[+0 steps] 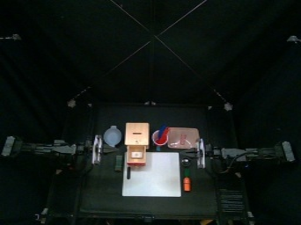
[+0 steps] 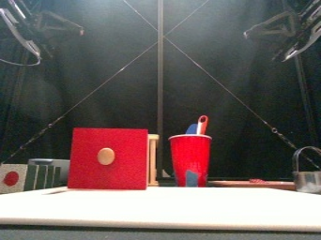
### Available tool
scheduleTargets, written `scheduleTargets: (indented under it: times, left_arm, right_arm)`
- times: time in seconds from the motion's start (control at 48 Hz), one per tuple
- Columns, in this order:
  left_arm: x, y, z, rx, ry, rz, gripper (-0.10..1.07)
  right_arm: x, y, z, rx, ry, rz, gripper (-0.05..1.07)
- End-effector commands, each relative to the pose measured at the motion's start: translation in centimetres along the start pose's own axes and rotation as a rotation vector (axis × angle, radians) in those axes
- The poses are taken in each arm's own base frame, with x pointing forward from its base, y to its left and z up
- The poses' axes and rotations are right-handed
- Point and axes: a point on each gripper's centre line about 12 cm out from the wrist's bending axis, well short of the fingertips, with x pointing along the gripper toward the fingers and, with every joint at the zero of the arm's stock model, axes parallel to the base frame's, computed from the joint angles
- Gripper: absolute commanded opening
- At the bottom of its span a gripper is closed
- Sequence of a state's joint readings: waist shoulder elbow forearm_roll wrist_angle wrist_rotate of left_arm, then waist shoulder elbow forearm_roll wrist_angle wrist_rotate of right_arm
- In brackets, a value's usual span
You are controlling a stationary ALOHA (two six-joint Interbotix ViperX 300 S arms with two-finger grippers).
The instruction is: Grab rice from open drawer
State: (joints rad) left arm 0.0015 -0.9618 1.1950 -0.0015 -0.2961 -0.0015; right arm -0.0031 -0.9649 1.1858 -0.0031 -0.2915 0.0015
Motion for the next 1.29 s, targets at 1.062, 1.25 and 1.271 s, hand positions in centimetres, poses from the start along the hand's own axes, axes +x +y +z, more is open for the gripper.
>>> scheduleTargets:
  times: [1.062, 1.25, 1.271]
  left_arm:
    - [-0.8, 4.8, -3.0, 0.019, 0.091, 0.245, 0.11]
    - [-1.4, 6.1, -3.4, 0.026, 0.100, 0.314, 0.11]
    - [-1.4, 6.2, -3.5, 0.027, 0.103, 0.321, 0.11]
  right_arm:
    - [20.3, -3.5, -2.0, 0.118, 0.816, -0.103, 0.05]
    - [24.1, -4.2, -3.7, 0.072, 0.917, -0.107, 0.05]
    - [24.4, -4.3, -3.8, 0.066, 0.925, -0.107, 0.06]
